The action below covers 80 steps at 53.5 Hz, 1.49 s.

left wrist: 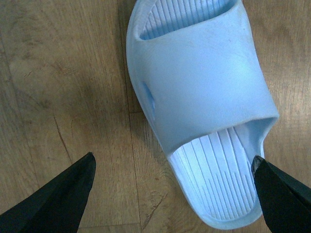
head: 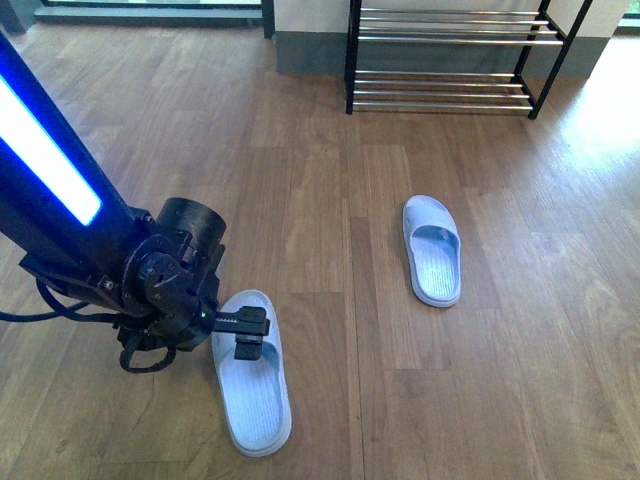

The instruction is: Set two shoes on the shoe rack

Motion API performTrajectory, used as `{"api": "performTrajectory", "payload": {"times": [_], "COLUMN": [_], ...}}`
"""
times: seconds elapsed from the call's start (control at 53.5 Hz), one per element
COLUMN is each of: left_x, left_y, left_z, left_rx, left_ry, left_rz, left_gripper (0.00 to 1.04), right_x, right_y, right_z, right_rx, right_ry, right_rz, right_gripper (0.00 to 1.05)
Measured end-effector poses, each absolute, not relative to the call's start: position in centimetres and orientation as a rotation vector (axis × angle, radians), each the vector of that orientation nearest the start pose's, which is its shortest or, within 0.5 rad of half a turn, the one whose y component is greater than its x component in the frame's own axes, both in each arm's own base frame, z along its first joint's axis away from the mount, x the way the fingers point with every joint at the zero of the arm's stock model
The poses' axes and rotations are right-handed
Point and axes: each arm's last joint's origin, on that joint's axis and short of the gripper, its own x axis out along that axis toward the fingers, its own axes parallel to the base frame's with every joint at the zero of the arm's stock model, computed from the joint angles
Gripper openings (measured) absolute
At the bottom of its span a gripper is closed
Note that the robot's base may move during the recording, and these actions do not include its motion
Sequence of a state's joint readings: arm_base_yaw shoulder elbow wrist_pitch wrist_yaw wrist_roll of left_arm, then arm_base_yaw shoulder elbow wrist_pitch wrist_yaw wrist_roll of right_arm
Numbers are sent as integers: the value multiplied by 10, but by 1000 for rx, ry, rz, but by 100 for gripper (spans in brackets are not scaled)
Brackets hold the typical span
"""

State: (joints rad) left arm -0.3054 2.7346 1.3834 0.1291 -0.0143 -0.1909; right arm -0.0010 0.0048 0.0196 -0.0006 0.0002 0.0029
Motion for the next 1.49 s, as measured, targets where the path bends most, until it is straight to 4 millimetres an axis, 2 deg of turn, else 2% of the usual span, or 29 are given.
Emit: {"api": "performTrajectory", "payload": {"times": [0.224,0.43,0.71,0.934,1.121,1.271,1.345,1.364,1.439,1.457,1.495], "left_x": [390,393,392,395,397,395,391,388,381,377,373], "left_y": [-124,-121,-120,-121,-113,-103,-98,-95,-89,-87,-85], "left_z": [-137,-159,-179,-178,-166,-142,-123,-111,-82,-69,-53], "left_rx": [68,184,191,204,176,148,123,116,73,52,34], "left_ry": [1270,1206,1183,1128,1101,1088,1072,1059,1014,993,967], "left_rz": [-146,-127,-193,-173,-131,-61,-20,-7,19,27,31], "left_gripper": [95,95,95,66,39,17,7,1,1,1,1], "right_x": [97,97,97,97,97,97,97,97,97,97,97], "right_y": [0,0,0,0,0,0,0,0,0,0,0], "right_z": [170,170,170,170,170,170,170,170,170,170,170], "right_rx": [2,2,3,3,3,2,3,3,2,2,2], "right_ry": [-14,-14,-15,-14,-14,-14,-14,-14,-14,-14,-14], "right_rz": [-1,-1,-2,-2,-1,-1,-1,-1,-1,-1,-1], "right_gripper": [95,95,95,95,95,95,95,95,95,95,95]}}
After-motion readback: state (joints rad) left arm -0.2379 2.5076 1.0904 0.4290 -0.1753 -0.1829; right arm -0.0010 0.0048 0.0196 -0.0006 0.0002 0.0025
